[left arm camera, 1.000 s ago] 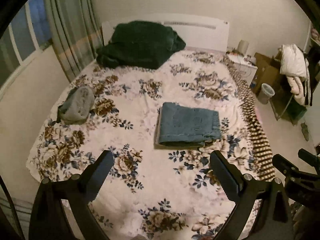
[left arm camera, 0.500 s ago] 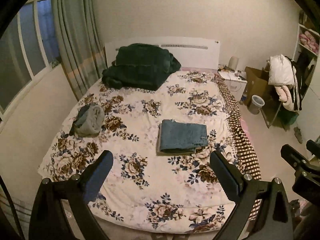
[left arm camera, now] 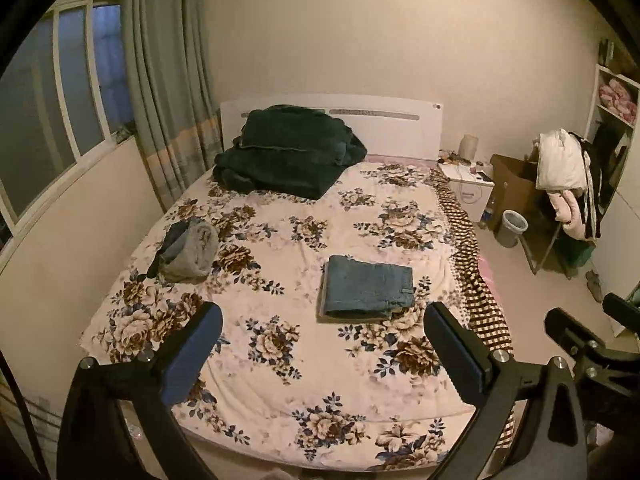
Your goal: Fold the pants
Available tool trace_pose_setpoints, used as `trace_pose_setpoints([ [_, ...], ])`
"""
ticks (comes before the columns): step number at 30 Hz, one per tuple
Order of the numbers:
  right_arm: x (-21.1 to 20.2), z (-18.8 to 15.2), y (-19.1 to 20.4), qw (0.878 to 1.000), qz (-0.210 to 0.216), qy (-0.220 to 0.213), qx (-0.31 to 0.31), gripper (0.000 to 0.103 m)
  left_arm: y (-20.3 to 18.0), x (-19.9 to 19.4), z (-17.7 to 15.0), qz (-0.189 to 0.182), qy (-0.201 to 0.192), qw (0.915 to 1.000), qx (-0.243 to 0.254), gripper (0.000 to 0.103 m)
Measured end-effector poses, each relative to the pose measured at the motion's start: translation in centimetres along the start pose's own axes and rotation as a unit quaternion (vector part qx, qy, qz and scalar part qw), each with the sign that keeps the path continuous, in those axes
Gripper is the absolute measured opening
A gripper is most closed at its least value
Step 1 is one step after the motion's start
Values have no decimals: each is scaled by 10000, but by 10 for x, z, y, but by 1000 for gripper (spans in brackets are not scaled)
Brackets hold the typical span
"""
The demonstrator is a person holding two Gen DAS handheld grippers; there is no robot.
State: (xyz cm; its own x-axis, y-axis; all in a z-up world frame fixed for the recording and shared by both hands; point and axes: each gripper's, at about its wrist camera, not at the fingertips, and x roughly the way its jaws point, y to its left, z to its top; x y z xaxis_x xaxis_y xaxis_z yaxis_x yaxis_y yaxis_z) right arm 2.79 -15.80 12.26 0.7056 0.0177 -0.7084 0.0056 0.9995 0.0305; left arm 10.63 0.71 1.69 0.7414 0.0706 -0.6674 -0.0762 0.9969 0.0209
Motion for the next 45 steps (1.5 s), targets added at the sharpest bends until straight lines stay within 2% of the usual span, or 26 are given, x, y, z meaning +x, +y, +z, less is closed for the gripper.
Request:
trace_pose_setpoints([
  [13, 17, 12, -4, 9999, -111, 11, 35, 103, 0, 7, 5, 3, 112, 9999, 25, 103],
  [45, 14, -7, -4, 9996, -213, 10, 158, 103, -7, 3, 4, -82, -3, 9998, 206, 103],
])
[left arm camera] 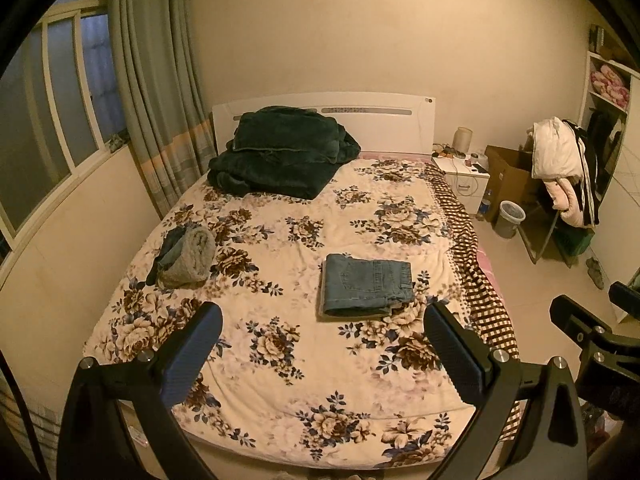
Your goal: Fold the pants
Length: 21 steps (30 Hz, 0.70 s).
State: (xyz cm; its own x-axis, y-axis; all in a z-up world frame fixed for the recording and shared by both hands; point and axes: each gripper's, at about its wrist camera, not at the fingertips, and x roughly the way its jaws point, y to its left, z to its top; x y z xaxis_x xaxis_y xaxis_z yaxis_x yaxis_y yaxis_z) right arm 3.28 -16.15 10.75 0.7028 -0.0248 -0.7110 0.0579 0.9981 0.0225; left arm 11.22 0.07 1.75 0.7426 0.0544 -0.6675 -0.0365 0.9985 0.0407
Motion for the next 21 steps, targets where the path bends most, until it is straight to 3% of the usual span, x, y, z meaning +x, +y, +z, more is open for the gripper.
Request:
trace_pose_setpoints([
  [21, -7, 0, -7, 9999, -157, -47, 32, 103, 2, -5, 2, -91, -36, 9999, 115, 103],
])
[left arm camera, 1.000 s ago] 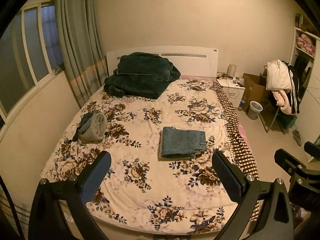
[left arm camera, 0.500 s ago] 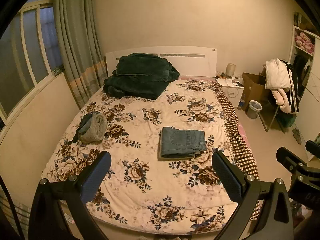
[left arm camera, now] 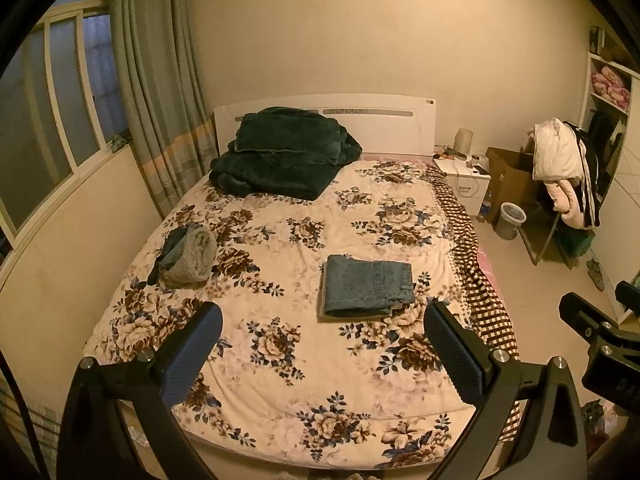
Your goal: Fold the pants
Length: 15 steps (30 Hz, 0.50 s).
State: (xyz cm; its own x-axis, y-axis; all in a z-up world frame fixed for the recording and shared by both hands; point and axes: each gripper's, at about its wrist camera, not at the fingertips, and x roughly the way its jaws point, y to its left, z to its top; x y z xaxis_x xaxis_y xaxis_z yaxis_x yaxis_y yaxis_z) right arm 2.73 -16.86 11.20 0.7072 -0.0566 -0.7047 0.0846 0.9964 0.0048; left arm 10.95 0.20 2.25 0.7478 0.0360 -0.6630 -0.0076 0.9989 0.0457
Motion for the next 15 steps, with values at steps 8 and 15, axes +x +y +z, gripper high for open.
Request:
trace_pose_setpoints([
  [8, -2, -5, -3, 10000, -27, 22, 52, 103, -1, -1, 0, 3, 4, 10000, -10, 103],
  [15, -4, -8, -4, 9999, -50, 32, 85, 103, -1, -1, 0, 13, -3, 10000, 8, 103],
])
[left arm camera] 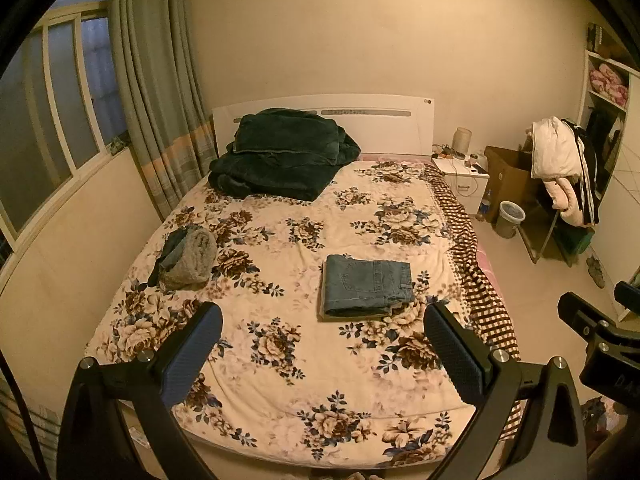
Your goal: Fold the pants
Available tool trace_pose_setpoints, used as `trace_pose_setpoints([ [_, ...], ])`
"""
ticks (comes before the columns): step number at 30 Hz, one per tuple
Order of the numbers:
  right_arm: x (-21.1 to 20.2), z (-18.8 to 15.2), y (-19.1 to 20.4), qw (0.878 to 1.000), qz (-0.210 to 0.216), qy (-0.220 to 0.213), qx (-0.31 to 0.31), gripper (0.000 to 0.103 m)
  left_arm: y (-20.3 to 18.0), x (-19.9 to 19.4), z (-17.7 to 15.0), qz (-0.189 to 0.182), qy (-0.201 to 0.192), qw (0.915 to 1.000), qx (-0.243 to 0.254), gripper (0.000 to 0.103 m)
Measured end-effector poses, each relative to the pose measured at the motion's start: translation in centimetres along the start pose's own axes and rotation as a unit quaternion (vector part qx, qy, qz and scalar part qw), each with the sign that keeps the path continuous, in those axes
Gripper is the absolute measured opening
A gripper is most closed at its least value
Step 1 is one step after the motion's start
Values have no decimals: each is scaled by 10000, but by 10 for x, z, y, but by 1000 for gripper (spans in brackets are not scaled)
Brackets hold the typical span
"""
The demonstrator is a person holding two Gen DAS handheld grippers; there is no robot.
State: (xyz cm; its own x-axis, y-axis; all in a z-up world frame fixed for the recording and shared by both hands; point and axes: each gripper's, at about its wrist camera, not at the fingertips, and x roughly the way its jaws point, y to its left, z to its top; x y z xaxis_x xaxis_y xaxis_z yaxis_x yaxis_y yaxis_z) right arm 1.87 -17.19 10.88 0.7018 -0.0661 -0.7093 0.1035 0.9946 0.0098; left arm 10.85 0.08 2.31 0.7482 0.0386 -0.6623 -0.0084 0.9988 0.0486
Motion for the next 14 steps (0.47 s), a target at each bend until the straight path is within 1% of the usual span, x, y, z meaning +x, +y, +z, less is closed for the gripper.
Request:
trace_pose_setpoints([
  [7, -1, -3, -2, 10000, -34, 39, 45, 103, -1, 0, 0, -2, 1, 10000, 0, 103],
  [14, 0, -4, -4, 9999, -37, 69, 75, 103, 3, -3, -3, -115, -10, 9999, 99, 103],
])
